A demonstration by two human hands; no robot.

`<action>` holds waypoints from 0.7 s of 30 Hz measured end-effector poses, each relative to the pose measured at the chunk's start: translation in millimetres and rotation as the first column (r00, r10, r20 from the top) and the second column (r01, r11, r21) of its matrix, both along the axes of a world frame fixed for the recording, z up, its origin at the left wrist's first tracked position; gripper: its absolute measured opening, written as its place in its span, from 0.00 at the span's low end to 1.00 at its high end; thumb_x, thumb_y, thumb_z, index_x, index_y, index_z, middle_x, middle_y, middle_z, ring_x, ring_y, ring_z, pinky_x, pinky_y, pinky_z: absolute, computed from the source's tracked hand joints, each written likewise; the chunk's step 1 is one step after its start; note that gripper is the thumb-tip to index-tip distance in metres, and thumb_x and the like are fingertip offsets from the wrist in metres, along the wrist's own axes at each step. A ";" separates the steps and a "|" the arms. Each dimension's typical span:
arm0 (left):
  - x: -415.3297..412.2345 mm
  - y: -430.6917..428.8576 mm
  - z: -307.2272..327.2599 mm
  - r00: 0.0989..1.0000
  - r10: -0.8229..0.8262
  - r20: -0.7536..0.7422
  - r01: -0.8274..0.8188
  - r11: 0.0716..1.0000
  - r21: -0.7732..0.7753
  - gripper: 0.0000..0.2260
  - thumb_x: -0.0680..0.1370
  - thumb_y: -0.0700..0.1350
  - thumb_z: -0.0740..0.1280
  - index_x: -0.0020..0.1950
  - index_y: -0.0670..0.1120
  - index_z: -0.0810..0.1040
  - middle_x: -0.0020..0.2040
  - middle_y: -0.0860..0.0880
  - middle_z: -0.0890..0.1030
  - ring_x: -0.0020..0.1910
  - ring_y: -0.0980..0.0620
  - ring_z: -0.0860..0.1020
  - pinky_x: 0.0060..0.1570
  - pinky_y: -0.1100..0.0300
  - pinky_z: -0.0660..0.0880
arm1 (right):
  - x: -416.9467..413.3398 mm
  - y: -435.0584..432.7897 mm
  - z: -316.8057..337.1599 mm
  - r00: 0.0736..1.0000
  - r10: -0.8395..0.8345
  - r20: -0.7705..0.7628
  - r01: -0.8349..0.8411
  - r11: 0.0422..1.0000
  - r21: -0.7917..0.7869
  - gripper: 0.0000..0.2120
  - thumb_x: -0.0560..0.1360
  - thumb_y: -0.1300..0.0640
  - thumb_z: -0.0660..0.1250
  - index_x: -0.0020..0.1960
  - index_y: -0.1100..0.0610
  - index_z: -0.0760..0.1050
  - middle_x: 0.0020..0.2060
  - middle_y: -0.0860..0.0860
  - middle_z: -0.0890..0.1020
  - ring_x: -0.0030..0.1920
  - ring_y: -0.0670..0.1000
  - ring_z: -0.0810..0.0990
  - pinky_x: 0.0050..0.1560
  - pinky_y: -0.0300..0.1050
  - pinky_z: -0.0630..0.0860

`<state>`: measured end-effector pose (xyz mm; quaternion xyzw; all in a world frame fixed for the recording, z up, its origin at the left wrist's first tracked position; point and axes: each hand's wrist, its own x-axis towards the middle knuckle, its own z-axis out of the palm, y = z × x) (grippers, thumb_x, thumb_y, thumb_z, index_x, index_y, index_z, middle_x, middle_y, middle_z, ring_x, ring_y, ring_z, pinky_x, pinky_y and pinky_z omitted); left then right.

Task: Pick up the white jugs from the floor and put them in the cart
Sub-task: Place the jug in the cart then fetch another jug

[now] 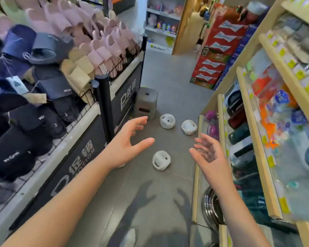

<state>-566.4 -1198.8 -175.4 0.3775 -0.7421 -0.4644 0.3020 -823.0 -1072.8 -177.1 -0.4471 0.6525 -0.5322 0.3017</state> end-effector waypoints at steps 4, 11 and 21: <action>-43.1 -49.3 -21.1 0.999 -0.040 0.003 0.039 0.997 0.068 0.33 0.77 0.64 0.71 0.79 0.56 0.66 0.74 0.60 0.72 0.72 0.65 0.71 0.73 0.61 0.68 | -32.9 -47.5 -12.5 0.999 -0.035 0.023 0.034 0.999 0.039 0.28 0.71 0.48 0.76 0.69 0.43 0.74 0.64 0.46 0.82 0.64 0.45 0.82 0.71 0.53 0.76; -117.2 -123.4 -73.5 0.999 0.045 0.004 -0.045 0.964 0.264 0.33 0.75 0.68 0.70 0.76 0.61 0.67 0.72 0.61 0.73 0.68 0.66 0.74 0.67 0.63 0.71 | -106.5 -131.8 -53.3 0.999 -0.014 0.040 0.009 0.993 0.115 0.25 0.76 0.56 0.78 0.68 0.43 0.74 0.62 0.44 0.83 0.62 0.44 0.82 0.71 0.54 0.76; -232.6 -198.4 -194.1 0.930 0.324 0.174 -0.366 0.765 0.530 0.31 0.75 0.62 0.70 0.75 0.57 0.69 0.70 0.54 0.75 0.65 0.60 0.76 0.63 0.65 0.73 | -226.6 -272.3 -178.8 0.986 0.099 0.130 -0.134 0.946 0.295 0.25 0.73 0.53 0.80 0.64 0.37 0.73 0.61 0.42 0.81 0.59 0.39 0.81 0.72 0.52 0.74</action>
